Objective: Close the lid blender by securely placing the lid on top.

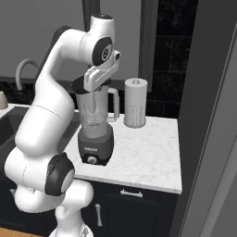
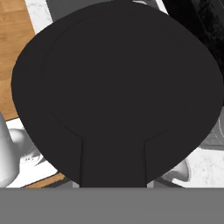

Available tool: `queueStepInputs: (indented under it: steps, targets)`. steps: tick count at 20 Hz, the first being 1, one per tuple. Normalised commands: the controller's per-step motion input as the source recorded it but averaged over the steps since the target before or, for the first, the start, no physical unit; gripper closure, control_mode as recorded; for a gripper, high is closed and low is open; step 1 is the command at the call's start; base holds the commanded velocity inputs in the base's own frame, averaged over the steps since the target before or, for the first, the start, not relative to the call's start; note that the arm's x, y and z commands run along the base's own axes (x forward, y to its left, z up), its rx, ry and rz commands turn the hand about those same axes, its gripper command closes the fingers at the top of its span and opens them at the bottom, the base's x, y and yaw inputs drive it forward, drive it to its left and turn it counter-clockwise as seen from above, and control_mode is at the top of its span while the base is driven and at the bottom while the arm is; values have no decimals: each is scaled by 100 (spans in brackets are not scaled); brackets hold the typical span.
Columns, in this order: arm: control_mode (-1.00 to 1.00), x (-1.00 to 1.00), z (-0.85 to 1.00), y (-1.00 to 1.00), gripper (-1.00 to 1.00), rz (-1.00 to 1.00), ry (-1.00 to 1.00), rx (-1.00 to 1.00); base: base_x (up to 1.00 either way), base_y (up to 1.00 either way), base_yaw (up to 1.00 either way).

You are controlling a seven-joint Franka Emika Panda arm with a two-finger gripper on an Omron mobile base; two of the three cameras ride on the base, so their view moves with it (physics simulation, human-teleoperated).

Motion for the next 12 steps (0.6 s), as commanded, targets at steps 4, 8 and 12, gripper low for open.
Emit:
queueStepInputs:
  steps: [4,8,12]
  targets:
    - [-100,0,-11,22,100,0,0,0,0,0,0]
    - [-100,0,-4,20,100,0,3,2,0,0,0]
    - [-100,3,49,-8,100,0,-7,11,0,0,0]
